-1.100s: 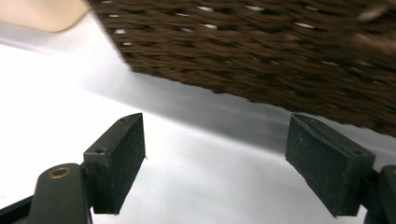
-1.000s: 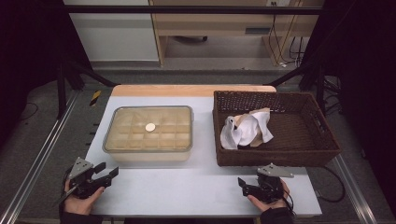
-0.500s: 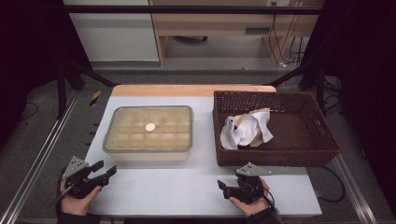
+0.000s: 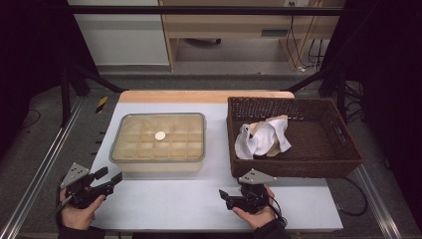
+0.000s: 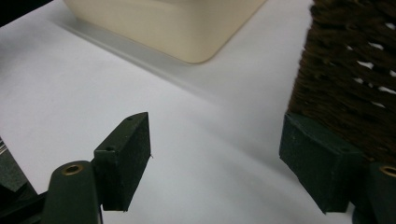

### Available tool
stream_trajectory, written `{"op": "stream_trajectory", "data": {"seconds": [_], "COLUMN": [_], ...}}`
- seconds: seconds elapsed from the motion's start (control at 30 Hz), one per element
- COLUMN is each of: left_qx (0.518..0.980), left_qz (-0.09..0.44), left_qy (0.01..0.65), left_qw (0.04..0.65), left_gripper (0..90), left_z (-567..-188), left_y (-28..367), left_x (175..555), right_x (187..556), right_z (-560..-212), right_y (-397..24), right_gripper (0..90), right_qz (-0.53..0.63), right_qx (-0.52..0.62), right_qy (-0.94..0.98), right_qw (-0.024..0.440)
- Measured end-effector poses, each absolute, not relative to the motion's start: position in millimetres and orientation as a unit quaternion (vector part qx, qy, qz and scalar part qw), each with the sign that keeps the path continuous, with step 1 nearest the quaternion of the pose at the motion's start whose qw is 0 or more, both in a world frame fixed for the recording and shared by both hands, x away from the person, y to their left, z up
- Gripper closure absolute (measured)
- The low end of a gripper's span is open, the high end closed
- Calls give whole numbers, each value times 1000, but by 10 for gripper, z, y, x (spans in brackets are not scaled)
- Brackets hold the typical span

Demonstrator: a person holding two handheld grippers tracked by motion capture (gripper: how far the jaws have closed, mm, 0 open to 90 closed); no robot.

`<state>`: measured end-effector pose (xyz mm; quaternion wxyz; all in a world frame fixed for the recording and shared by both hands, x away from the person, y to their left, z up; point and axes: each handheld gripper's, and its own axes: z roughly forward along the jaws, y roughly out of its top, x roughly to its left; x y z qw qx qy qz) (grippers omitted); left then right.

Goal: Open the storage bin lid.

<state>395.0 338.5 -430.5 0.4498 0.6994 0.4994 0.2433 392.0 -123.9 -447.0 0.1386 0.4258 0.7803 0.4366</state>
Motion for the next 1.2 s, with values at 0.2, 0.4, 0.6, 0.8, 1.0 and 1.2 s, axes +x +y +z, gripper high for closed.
{"op": "stream_trajectory", "data": {"seconds": [0.2,0.4,0.6,0.8,1.0,1.2], "left_qx": [693,689,684,683,682,685], "left_qz": [247,252,252,256,256,251], "left_qy": [502,502,502,499,498,499], "left_qw": [455,458,465,468,470,468], "left_gripper": [363,362,358,354,352,362], "left_z": [-4202,-4100,-3998,-3856,-3753,-3757], "left_y": [3414,3442,3469,3476,3479,3454], "left_x": [3988,4055,4163,4289,4411,4526], "right_x": [3950,4008,4068,4172,4289,4407], "right_z": [-4376,-4276,-4197,-4072,-3957,-3842], "right_y": [-1118,-970,-851,-791,-712,-618], "right_gripper": [277,279,274,269,271,279], "right_qz": [446,457,463,482,491,496], "right_qx": [412,395,386,388,390,385], "right_qy": [783,786,787,775,768,764], "right_qw": [133,133,132,132,132,146]}}
